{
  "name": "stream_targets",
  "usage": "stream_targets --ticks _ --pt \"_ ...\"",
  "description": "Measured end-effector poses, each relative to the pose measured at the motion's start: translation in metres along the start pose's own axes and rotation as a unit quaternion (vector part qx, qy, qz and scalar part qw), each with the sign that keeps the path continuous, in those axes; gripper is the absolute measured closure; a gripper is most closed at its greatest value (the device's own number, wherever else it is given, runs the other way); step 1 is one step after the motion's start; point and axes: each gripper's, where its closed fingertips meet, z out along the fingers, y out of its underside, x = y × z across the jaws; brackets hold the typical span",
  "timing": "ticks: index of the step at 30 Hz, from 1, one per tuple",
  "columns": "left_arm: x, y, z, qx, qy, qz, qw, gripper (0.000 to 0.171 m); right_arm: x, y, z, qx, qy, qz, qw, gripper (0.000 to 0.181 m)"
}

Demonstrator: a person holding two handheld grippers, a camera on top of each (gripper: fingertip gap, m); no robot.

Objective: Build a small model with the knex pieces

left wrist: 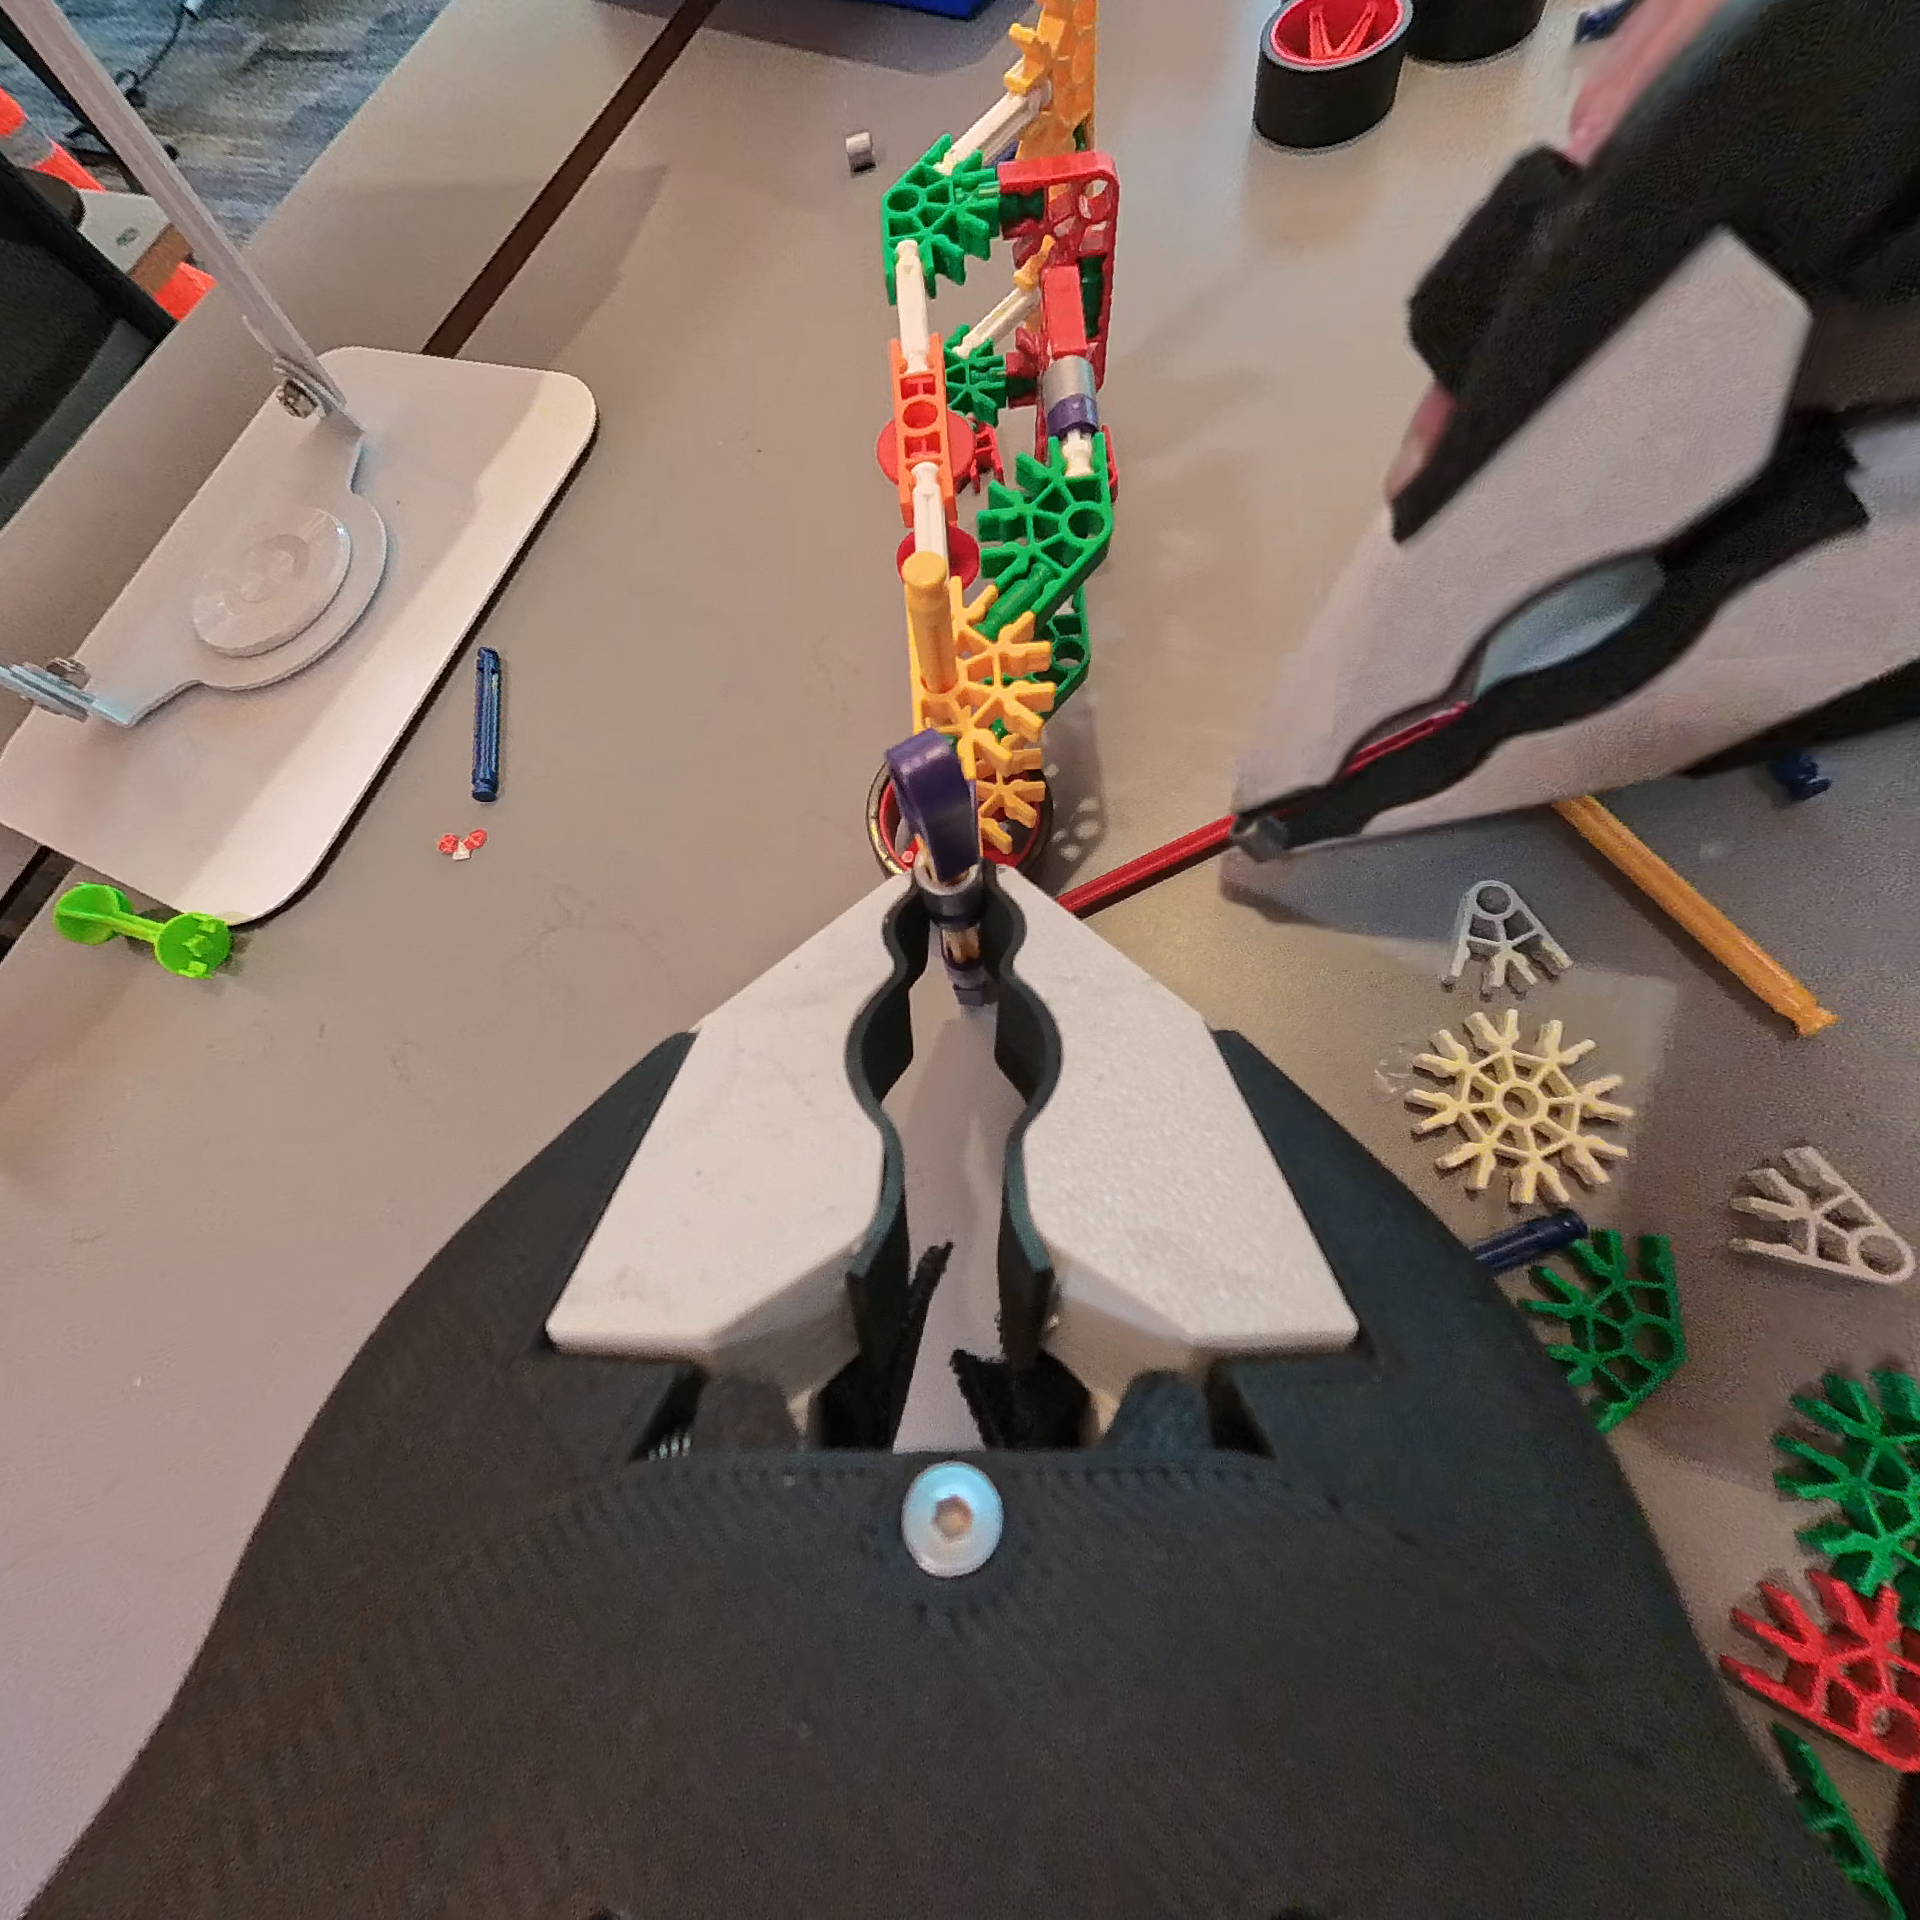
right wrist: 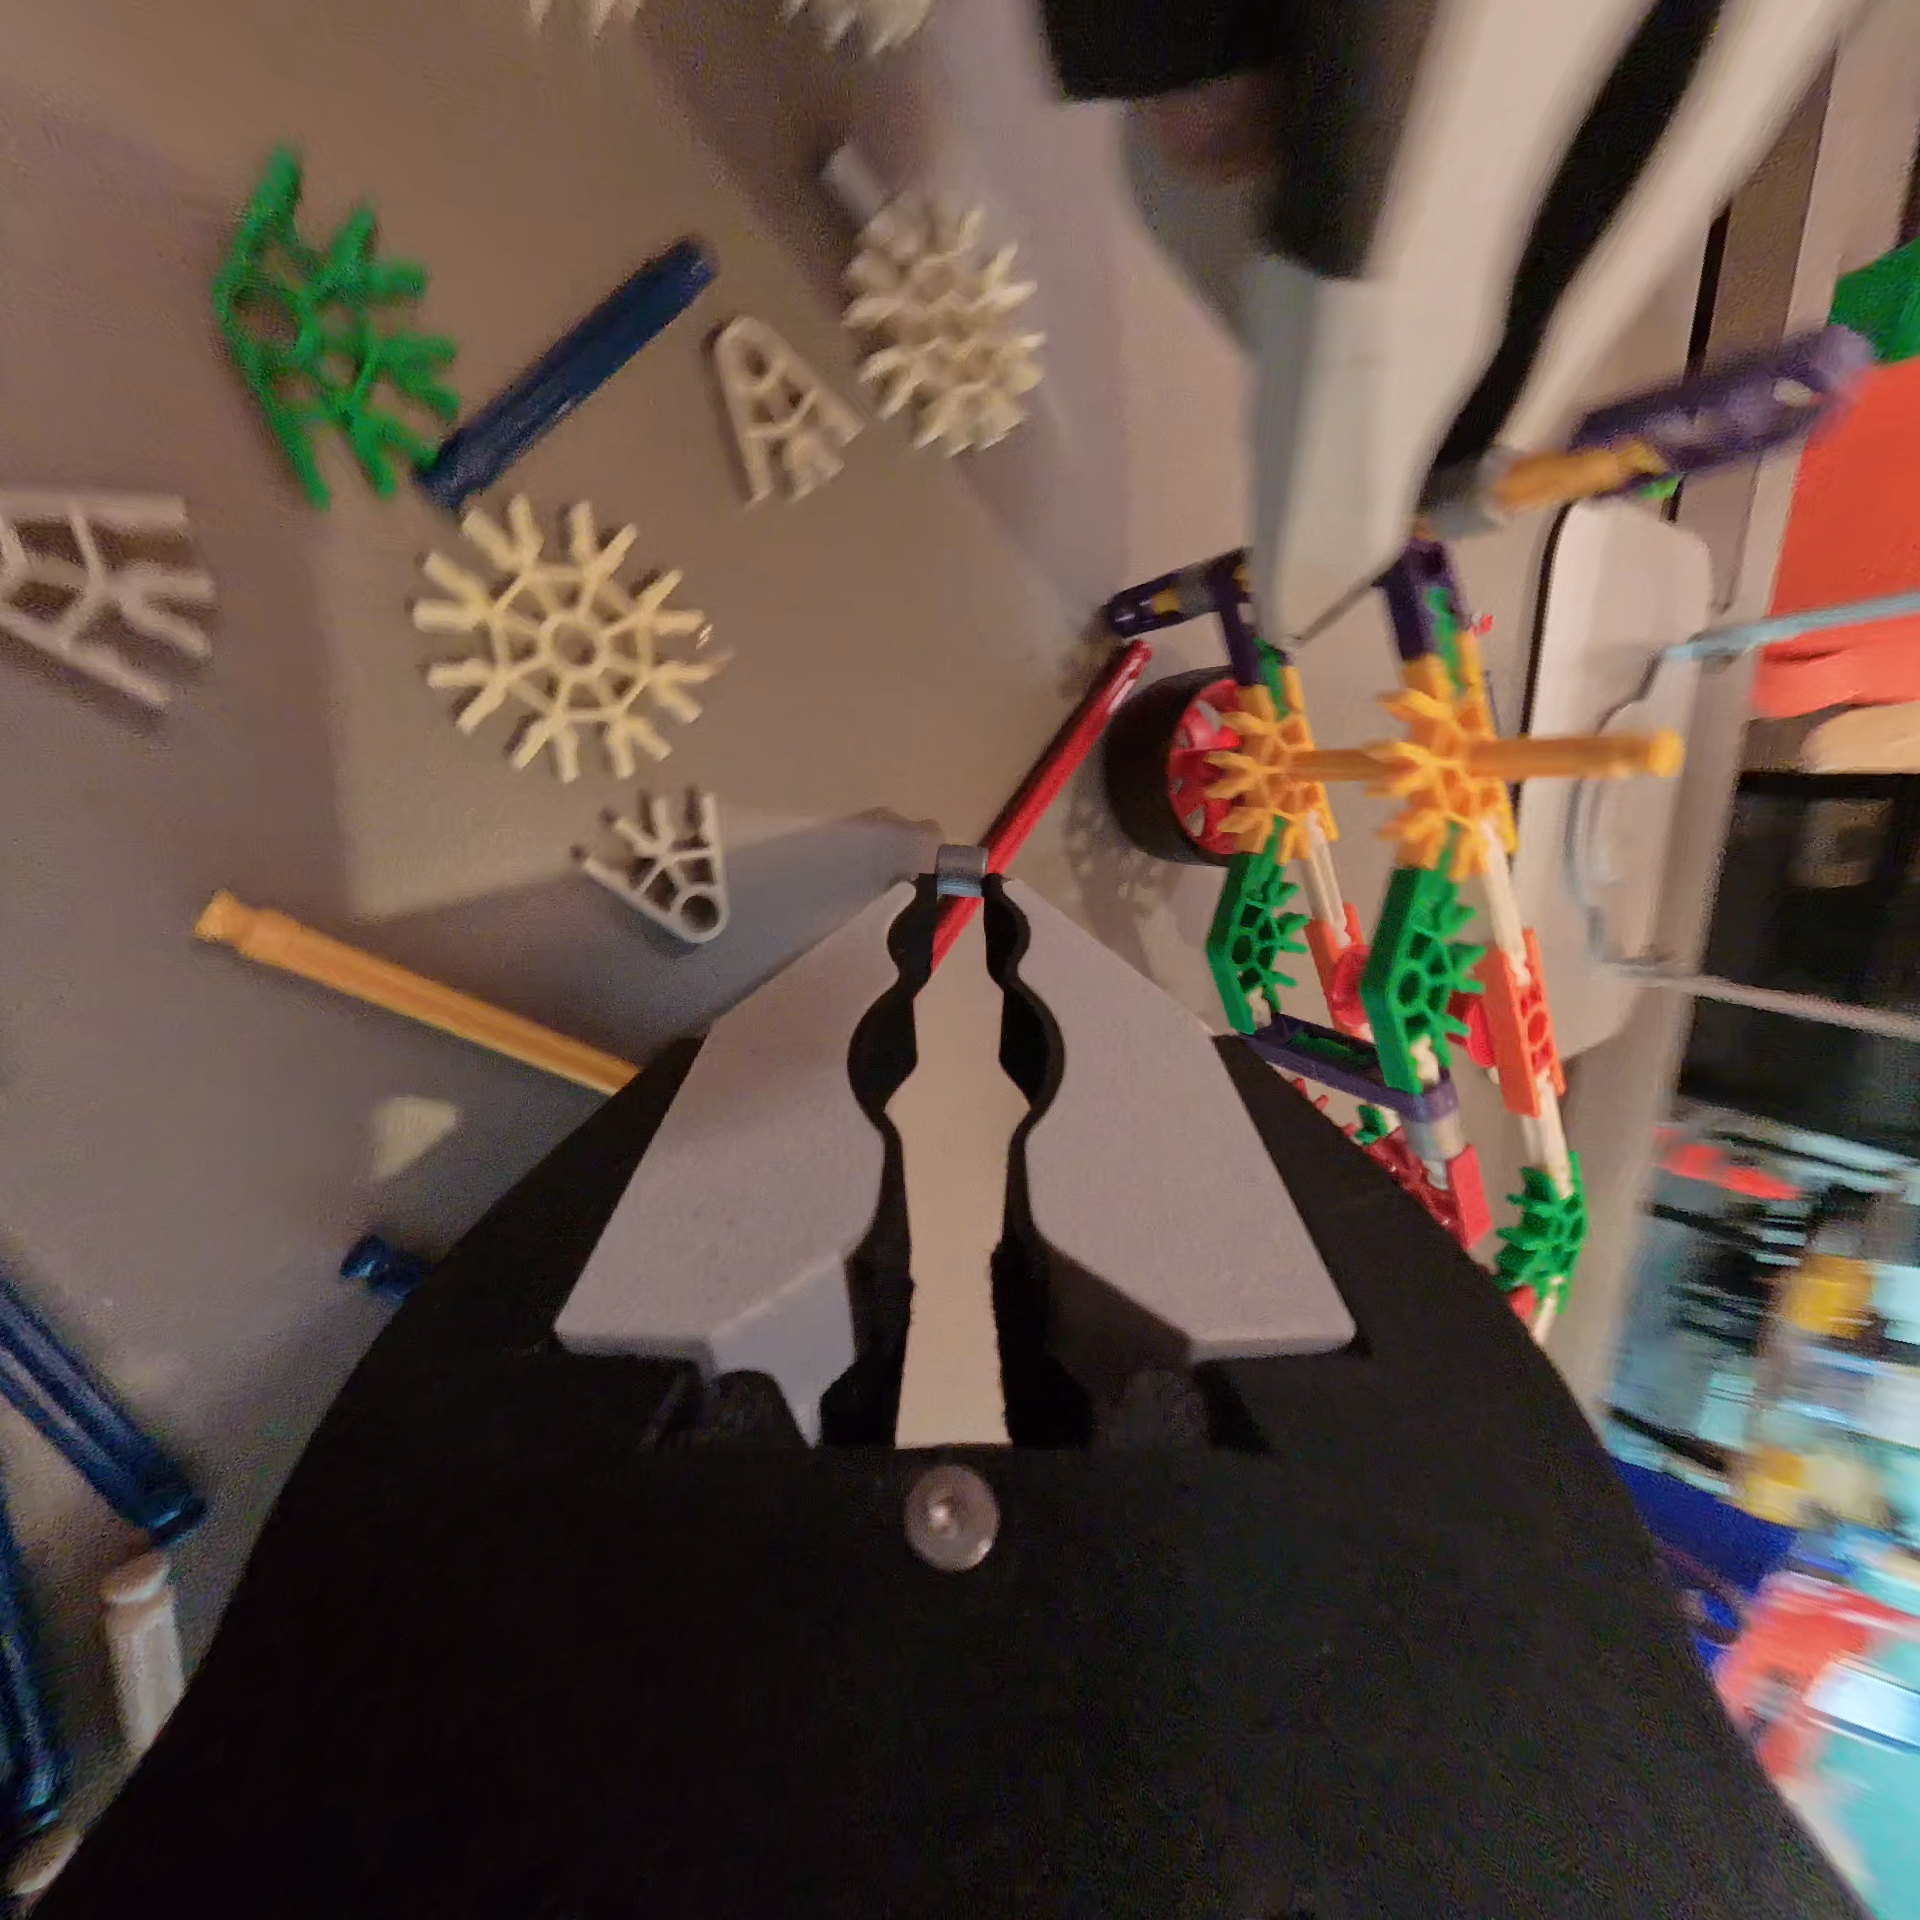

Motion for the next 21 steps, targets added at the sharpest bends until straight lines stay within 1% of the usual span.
stream_targets --ticks 1,3,6,8,12,15,18,21 --pt "0.000 0.000 0.000 0.000 0.001 0.001 1.000 0.166 -0.005 0.003 0.002 -0.018 0.012 -0.040 0.999 0.175" --pt "0.000 0.000 0.000 0.000 0.001 0.004 1.000 0.166 -0.009 0.002 0.003 -0.019 0.041 -0.085 0.995 0.176" --pt "0.001 0.001 0.000 0.001 0.002 0.007 1.000 0.166 -0.017 0.003 -0.004 -0.023 0.017 -0.108 0.994 0.175" --pt "0.002 0.001 0.000 0.001 0.003 0.009 1.000 0.166 -0.024 0.001 -0.009 -0.004 -0.013 -0.098 0.995 0.173" --pt "0.003 0.004 -0.001 0.001 0.005 0.008 1.000 0.167 -0.029 -0.002 -0.020 0.026 -0.068 -0.022 0.997 0.164" --pt "0.003 0.006 -0.002 -0.001 0.004 0.010 1.000 0.166 -0.023 -0.003 -0.026 0.052 -0.102 0.072 0.991 0.159" --pt "0.003 0.007 -0.002 0.000 0.005 0.008 1.000 0.166 -0.024 -0.015 -0.029 0.094 -0.167 0.190 0.963 0.159" --pt "0.003 0.007 -0.002 -0.001 0.006 0.008 1.000 0.166 -0.026 -0.013 -0.020 0.085 -0.192 0.266 0.941 0.161"
